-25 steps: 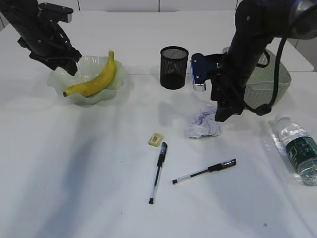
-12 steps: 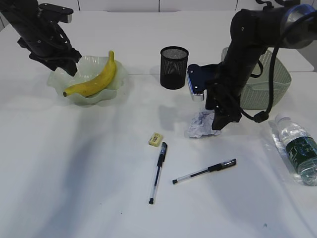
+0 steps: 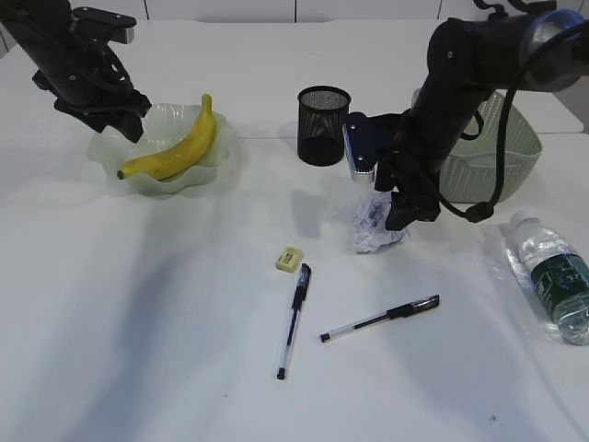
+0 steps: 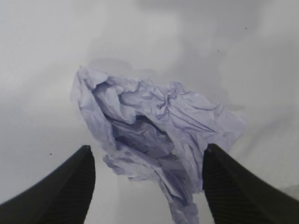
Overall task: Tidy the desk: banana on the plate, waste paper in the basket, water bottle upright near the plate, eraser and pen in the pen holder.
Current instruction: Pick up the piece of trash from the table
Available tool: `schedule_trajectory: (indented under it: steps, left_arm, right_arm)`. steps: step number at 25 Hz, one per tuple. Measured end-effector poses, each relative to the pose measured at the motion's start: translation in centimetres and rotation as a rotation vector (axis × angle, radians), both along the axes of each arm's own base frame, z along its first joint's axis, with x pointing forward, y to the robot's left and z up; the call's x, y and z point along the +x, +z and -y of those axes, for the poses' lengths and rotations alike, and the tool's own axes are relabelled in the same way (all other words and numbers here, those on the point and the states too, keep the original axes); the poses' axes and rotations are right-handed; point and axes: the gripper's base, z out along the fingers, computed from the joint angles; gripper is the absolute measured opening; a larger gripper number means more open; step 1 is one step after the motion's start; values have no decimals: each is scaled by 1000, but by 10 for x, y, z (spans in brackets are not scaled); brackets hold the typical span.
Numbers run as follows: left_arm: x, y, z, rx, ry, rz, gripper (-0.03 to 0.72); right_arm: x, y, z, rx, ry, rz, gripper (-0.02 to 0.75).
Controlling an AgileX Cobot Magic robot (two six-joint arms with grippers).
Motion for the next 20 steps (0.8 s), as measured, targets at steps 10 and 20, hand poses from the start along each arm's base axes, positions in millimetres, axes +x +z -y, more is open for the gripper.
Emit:
schedule_trajectory:
  steps: [10, 20]
  left_arm:
    - [0, 0, 0, 0, 0, -2, 420]
    - [-1, 0, 0, 0, 2, -9, 420]
  right_arm:
    - [4, 1, -2, -16, 137, 75, 535]
    - [7, -21, -2, -30, 169, 44, 534]
